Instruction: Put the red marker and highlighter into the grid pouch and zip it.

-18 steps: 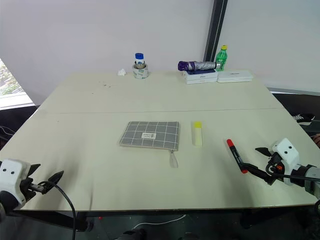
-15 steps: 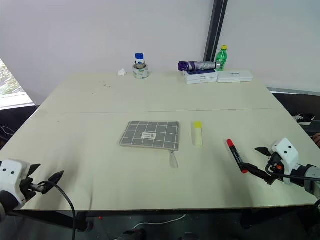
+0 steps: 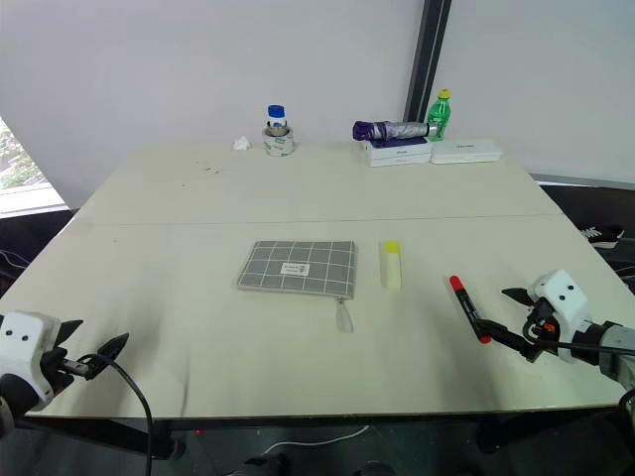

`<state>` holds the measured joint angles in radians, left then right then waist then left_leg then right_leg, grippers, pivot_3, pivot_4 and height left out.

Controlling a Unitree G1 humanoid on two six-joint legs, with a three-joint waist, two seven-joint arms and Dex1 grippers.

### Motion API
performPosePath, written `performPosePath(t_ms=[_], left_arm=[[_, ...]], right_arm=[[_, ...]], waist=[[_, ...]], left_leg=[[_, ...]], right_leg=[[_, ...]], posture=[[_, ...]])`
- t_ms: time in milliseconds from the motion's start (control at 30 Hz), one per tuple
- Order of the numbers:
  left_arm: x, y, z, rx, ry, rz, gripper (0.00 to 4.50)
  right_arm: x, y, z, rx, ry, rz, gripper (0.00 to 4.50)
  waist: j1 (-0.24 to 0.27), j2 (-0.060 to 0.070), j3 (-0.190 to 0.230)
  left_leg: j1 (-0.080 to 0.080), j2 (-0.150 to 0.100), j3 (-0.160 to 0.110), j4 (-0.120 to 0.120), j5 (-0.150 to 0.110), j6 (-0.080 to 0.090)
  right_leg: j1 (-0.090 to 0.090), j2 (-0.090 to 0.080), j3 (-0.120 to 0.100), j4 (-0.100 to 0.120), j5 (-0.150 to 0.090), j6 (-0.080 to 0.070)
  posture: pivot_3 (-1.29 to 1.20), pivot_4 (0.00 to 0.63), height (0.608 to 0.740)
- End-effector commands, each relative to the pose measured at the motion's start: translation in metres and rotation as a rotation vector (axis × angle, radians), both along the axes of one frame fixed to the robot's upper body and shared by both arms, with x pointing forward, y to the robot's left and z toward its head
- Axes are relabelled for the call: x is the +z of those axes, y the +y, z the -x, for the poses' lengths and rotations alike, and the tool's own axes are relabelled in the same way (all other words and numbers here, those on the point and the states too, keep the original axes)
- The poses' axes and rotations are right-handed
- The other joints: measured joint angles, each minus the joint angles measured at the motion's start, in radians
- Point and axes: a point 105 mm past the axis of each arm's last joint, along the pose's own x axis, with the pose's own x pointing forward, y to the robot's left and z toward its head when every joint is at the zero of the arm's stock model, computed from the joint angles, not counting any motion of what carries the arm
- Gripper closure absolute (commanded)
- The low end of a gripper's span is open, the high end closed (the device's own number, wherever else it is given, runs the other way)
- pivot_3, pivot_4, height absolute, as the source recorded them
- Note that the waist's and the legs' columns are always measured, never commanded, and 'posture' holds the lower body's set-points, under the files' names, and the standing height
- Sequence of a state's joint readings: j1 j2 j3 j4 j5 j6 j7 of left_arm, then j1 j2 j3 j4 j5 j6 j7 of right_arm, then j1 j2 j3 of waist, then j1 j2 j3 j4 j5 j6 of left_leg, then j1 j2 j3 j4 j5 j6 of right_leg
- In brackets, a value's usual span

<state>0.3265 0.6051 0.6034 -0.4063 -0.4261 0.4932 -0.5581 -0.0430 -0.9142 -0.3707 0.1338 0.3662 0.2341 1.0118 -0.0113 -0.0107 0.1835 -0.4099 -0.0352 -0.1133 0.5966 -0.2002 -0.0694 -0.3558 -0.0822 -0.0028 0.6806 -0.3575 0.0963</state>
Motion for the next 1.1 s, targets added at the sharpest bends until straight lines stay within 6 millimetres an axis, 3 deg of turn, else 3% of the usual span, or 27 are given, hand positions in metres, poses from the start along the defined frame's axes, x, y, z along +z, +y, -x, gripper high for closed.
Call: performPosePath(t_ms=[33, 167, 533, 633, 800, 867, 900, 1033, 1100], left_arm=[[0.011, -0.014, -0.008, -0.042, -0.049, -0.004, 0.0], [0.014, -0.033, -0.023, -0.108, -0.065, 0.002, 0.0], [0.01, -0.074, -0.055, -0.185, -0.077, 0.051, 0.0], [0.008, -0.084, -0.061, -0.199, -0.082, 0.062, 1.25], [0.007, -0.092, -0.072, -0.193, -0.09, 0.088, 3.9], [0.008, -0.097, -0.079, -0.181, -0.094, 0.179, 3.82], [0.009, -0.099, -0.081, -0.18, -0.095, 0.211, 3.57], [0.009, -0.102, -0.096, -0.157, -0.073, 0.266, 1.68], [0.006, -0.103, -0.103, -0.15, -0.044, 0.274, 0.71]], right_arm=[[0.02, 0.017, -0.008, 0.043, -0.081, -0.009, 0.03], [0.036, 0.048, -0.017, 0.099, -0.151, -0.084, 0.03], [0.043, 0.116, -0.02, 0.237, -0.195, -0.155, 0.03], [0.041, 0.131, -0.021, 0.269, -0.196, -0.171, 0.0], [0.04, 0.146, -0.021, 0.289, -0.196, -0.183, 0.0], [0.04, 0.152, -0.021, 0.301, -0.198, -0.182, 0.0], [0.039, 0.154, -0.021, 0.305, -0.2, -0.18, 0.0], [0.036, 0.169, -0.026, 0.314, -0.187, -0.182, 0.0], [0.025, 0.171, -0.035, 0.269, -0.153, -0.139, 0.54]], waist=[[0.001, 0.0, 0.0], [0.001, 0.0, 0.0], [-0.002, 0.0, 0.0], [-0.001, 0.0, 0.0], [0.0, -0.001, 0.0], [0.001, -0.001, 0.0], [0.001, -0.001, 0.0], [-0.004, -0.002, 0.001], [-0.006, -0.002, 0.001]], left_leg=[[0.0, 0.0, 0.0, 0.0, 0.0, 0.0], [0.0, 0.0, 0.0, 0.0, 0.0, 0.0], [0.0, 0.0, 0.0, 0.0, 0.0, 0.0], [0.0, 0.0, -0.001, 0.0, 0.0, 0.0], [0.0, -0.001, 0.0, 0.0, 0.0, 0.0], [0.0, -0.001, -0.001, 0.0, 0.0, 0.0], [0.0, -0.001, -0.001, 0.0, 0.0, 0.0], [0.0, -0.002, -0.001, 0.001, 0.0, 0.0], [0.0, -0.002, -0.001, 0.001, 0.0, 0.0]], right_leg=[[0.0, 0.0, 0.0, 0.0, 0.0, 0.0], [0.0, 0.0, 0.0, 0.0, 0.0, 0.0], [0.0, 0.001, 0.0, 0.0, 0.001, 0.001], [0.0, 0.001, 0.0, 0.0, 0.001, 0.001], [0.0, 0.001, 0.0, 0.0, 0.001, 0.001], [0.0, 0.001, -0.001, 0.0, 0.001, 0.002], [0.0, 0.001, -0.001, 0.001, 0.001, 0.002], [0.0, 0.001, -0.001, 0.001, 0.001, 0.002], [0.0, 0.002, -0.001, 0.002, 0.001, 0.002]], posture=[[0.0, 0.15, 0.737], [0.0, 0.15, 0.737], [0.0, 0.15, 0.737], [0.0, 0.15, 0.737], [0.0, 0.15, 0.737], [0.0, 0.15, 0.737], [0.0, 0.15, 0.737], [0.0, 0.15, 0.737], [0.0, 0.15, 0.737]])
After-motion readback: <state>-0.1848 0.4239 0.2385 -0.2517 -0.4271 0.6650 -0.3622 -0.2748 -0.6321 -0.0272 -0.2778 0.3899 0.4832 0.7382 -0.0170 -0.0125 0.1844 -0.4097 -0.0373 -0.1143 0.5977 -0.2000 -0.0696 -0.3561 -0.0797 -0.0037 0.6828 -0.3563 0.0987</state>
